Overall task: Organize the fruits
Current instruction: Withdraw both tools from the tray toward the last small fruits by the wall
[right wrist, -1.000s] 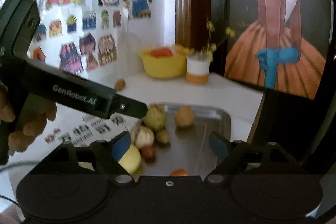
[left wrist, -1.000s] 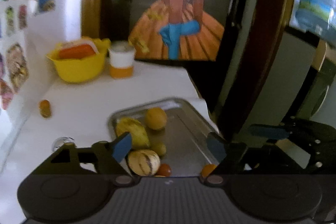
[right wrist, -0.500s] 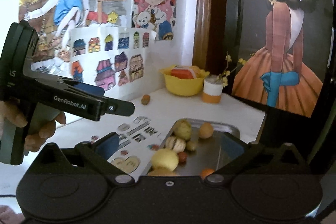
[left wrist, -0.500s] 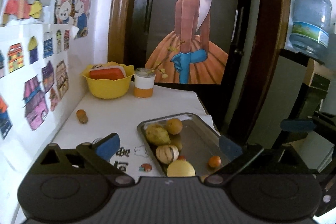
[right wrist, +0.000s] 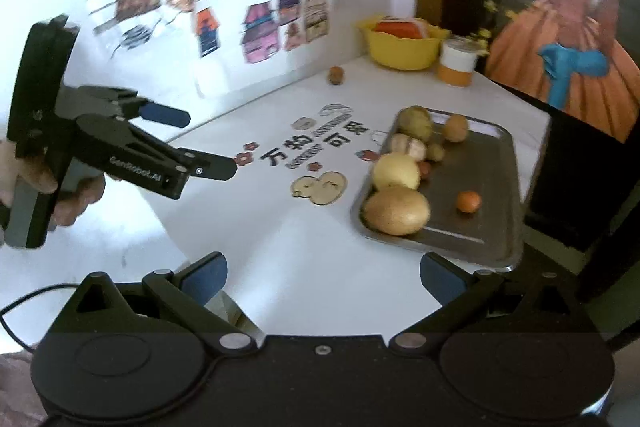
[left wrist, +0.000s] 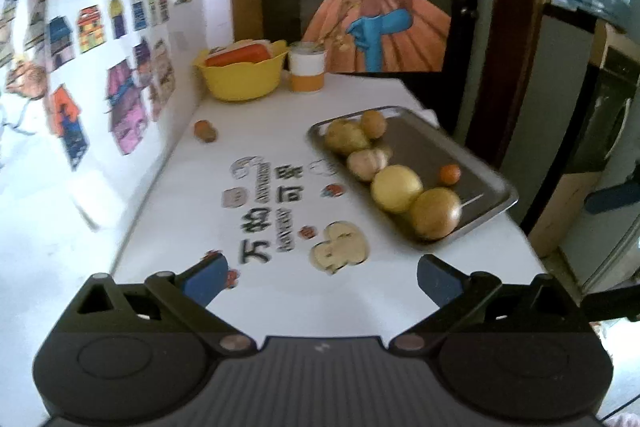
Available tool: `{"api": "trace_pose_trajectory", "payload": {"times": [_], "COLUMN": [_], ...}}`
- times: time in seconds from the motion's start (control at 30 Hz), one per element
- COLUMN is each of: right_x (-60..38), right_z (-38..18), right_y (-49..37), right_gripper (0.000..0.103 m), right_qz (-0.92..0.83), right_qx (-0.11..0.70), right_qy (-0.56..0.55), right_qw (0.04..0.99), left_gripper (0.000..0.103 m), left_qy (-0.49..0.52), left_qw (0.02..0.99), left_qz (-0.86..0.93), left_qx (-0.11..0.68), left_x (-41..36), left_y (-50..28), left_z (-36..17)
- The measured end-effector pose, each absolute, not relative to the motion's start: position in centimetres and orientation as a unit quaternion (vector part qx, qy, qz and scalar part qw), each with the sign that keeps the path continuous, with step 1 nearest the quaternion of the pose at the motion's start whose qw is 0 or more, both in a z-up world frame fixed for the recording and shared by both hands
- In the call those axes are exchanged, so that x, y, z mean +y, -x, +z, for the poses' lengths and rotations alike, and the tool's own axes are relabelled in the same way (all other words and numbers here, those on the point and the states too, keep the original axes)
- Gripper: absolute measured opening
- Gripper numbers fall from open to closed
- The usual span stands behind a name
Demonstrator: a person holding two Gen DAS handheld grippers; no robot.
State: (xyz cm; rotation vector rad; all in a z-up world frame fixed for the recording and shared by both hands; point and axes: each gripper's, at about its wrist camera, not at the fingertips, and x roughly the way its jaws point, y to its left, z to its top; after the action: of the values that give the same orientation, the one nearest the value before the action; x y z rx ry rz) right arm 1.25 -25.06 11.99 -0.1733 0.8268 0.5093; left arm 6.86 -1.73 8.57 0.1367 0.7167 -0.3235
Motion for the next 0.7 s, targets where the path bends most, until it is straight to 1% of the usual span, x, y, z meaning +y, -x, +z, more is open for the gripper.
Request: {"api": "trace_pose_trajectory", "payload": {"times": [0.2,0.37,0.43,0.53,0.7], "right_x": [-22.1,-20.0,-19.6,-19.2,-19.2], "right_z": [13.5,15.3,16.3,17.8,19.3], "right_y": [-3.2,-6.5,-8.1,-10.6,-14.9], "right_gripper": [0.102,0.102,0.102,0.102,0.102], "right_qz": [0.285,0.311,0.314,0.315,0.317], "right_qx": [0.395,0.378,0.368,0.346,0.301], "right_qy": [0.104,0.11,0.107,0.107,0.125], "right_qw": [0.867,0.865,0.869,0.877,0.89], "left_gripper": [0.102,0.102,0.102,0.102,0.102], "left_qy": [-0.058,-0.039,-0.026,0.007,0.052], "left_qw": [0.924,0.934,0.94,0.957,0.961], "left_qz": [-0.115,-0.081,-0.071,-0.067,-0.061], "left_qx": [0.359,0.347,0.333,0.282,0.263], "left_x": [1.1,3.3,4.1,5.3,6.3], "left_y": [-7.8,-9.6,-10.4,-11.2,-14.2], "left_z": [9.2,10.0,10.3,10.5,10.2]}}
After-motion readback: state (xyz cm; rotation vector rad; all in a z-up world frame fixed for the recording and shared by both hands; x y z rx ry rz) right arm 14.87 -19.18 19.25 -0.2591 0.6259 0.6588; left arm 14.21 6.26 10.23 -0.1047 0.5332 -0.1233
